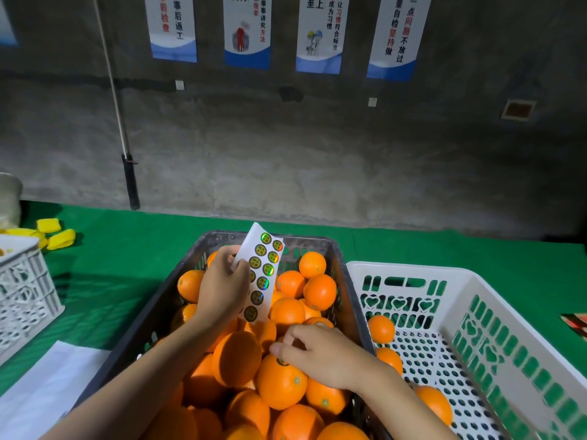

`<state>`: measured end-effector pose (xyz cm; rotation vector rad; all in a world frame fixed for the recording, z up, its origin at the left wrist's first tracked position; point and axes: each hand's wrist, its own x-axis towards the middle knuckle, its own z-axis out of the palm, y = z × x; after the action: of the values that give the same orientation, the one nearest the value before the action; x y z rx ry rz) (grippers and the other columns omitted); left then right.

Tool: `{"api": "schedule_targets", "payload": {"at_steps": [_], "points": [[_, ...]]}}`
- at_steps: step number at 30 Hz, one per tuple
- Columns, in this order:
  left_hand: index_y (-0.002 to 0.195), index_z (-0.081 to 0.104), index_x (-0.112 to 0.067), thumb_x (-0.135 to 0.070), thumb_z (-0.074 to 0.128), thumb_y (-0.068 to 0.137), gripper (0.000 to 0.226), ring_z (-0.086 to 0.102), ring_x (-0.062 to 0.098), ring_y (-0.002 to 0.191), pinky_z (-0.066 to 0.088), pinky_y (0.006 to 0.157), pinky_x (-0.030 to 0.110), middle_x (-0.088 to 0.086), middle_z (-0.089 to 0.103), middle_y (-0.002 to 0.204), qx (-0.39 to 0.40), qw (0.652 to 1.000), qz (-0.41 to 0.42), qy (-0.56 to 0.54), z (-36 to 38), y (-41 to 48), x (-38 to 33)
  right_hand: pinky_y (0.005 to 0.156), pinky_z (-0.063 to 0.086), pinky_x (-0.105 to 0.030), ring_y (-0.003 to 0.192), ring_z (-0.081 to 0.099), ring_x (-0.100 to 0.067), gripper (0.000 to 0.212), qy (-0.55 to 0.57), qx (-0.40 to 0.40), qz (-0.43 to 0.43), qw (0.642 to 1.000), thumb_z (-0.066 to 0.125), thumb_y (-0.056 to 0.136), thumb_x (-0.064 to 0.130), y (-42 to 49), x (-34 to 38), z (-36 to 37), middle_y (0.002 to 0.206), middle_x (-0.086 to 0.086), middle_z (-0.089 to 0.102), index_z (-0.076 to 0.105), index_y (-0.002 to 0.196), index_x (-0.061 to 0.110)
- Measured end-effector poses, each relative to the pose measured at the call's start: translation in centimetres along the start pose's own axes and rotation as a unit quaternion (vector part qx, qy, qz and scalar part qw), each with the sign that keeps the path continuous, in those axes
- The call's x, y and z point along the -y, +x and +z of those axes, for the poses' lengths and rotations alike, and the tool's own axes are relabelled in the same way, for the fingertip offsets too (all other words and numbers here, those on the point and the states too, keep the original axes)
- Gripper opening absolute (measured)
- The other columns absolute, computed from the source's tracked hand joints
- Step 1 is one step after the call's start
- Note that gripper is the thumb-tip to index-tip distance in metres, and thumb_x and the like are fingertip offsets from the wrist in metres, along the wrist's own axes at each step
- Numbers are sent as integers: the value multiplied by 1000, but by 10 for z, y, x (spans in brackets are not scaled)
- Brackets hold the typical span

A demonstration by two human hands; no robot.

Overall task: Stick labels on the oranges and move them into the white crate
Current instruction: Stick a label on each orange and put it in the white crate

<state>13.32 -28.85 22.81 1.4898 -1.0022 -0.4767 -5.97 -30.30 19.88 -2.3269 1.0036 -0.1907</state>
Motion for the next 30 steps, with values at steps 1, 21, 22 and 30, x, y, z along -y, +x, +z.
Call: {"api": "schedule_targets", "payload": {"at_steps": [1,21,22,30], "points": [[108,55,-23,-13,47,94,19,72,9,67,55,50,24,-4,71,91,-2,1000,0,0,0,0,0,87,39,-35,97,50,-12,45,-3,9,5,1000,42,94,68,0,0,0,85,9,55,61,94,27],[105,54,-25,-12,48,94,18,71,5,65,52,47,19,-6,70,90,-6,1000,-6,6,1,0,1,88,21,-37,100,33,-15,73,-113,115,42,986,50,71,89,-6,1,-3,100,14,48,44,121,36],[105,53,-25,-12,48,94,18,70,3,65,51,45,18,-6,69,90,-4,1000,-6,7,1,0,1,87,20,-36,102,29,-14,81,-130,122,37,983,56,66,89,-8,1,-2,111,12,47,40,127,37],[106,58,-25,-14,46,93,21,72,12,68,58,54,33,-1,73,87,-28,999,5,-19,-1,2,1,88,26,-33,96,40,-12,62,-119,31,-19,992,75,63,69,-8,2,-4,95,15,48,47,106,34]]}}
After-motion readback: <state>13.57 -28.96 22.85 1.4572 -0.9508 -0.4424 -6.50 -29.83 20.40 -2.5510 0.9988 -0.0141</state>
